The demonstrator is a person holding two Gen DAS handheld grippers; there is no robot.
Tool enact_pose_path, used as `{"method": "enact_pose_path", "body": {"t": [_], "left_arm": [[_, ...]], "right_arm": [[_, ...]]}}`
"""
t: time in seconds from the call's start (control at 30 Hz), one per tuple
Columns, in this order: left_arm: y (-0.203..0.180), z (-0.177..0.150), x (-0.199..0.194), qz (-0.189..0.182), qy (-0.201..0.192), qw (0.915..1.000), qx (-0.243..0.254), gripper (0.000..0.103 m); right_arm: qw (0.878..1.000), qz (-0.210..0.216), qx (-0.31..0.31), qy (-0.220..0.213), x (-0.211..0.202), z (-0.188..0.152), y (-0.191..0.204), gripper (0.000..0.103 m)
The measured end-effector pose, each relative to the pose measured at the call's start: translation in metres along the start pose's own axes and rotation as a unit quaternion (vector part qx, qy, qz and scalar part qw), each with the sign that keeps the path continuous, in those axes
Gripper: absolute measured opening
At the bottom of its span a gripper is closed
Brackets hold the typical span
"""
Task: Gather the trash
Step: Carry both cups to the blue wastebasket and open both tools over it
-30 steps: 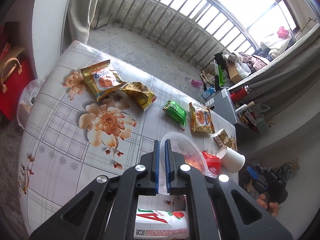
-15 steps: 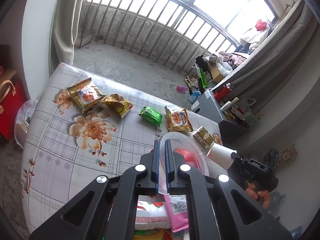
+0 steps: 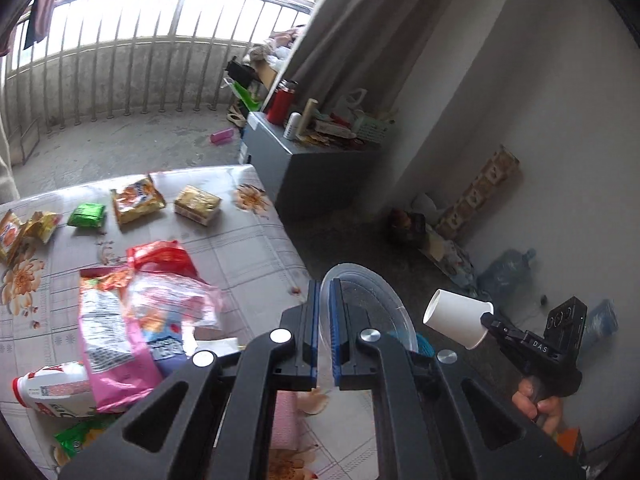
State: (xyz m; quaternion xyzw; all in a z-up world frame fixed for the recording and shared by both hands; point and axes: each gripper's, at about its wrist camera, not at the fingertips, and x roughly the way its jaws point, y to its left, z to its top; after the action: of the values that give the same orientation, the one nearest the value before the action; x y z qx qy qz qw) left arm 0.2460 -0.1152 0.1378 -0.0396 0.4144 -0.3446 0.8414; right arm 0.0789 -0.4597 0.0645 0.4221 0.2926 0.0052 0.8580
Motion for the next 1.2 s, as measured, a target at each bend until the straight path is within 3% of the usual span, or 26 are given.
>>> {"method": "enact_pose_path", "body": {"t": [0.13,0.27,0.4,0.47,0.53,0.57,0.6,0.63,0.7,0.77,0.87,1.2], "left_arm": [[-0.090,-0.016,0.085,-0.042,0.094,0.9927,0.062,0.004],[-0.172,-0.042,0.187,-0.055,0.205,0.9709,0.111,0.005],[-0.230,-0.074,0.271,-0.033,0.257,0.9538,0.151,0.005],[-0.249,-0.087,0.303,-0.027,0.265,0.9507,0.159,0.005],[-0.260,-0.097,0.332,-0.030,0.276,0.9477,0.158,0.006],[-0.264,-0.102,0.344,-0.038,0.283,0.9462,0.152,0.007],[-0.266,-0.106,0.355,-0.042,0.289,0.9447,0.149,0.017],[-0.268,-0.109,0.362,-0.037,0.286,0.9464,0.144,0.032],[-0.268,-0.111,0.369,-0.029,0.266,0.9551,0.127,0.049],[-0.267,-0.116,0.368,-0.028,0.255,0.9603,0.109,0.052],[-0.261,-0.113,0.362,-0.035,0.257,0.9613,0.093,0.055],[-0.236,-0.087,0.261,-0.074,0.162,0.9771,0.116,0.069]], "right_arm": [[0.995,-0.071,0.061,-0.019,-0.049,-0.022,-0.076,0.001],[0.984,-0.122,0.132,-0.007,-0.059,-0.040,-0.144,0.001],[0.969,-0.159,0.188,0.004,-0.046,-0.046,-0.199,0.001],[0.963,-0.172,0.208,0.005,-0.032,-0.043,-0.220,0.002],[0.955,-0.193,0.224,0.006,-0.017,-0.037,-0.241,0.007],[0.952,-0.197,0.233,0.007,-0.010,-0.034,-0.252,0.015],[0.950,-0.204,0.236,0.013,0.000,-0.031,-0.260,0.021],[0.946,-0.218,0.240,0.019,0.009,-0.028,-0.269,0.036],[0.939,-0.247,0.237,0.040,0.023,-0.026,-0.287,0.042],[0.932,-0.269,0.234,0.064,0.035,-0.027,-0.297,0.046],[0.925,-0.298,0.221,0.081,0.035,-0.032,-0.305,0.054],[0.937,-0.323,0.131,0.029,-0.007,-0.038,-0.247,0.067]]}}
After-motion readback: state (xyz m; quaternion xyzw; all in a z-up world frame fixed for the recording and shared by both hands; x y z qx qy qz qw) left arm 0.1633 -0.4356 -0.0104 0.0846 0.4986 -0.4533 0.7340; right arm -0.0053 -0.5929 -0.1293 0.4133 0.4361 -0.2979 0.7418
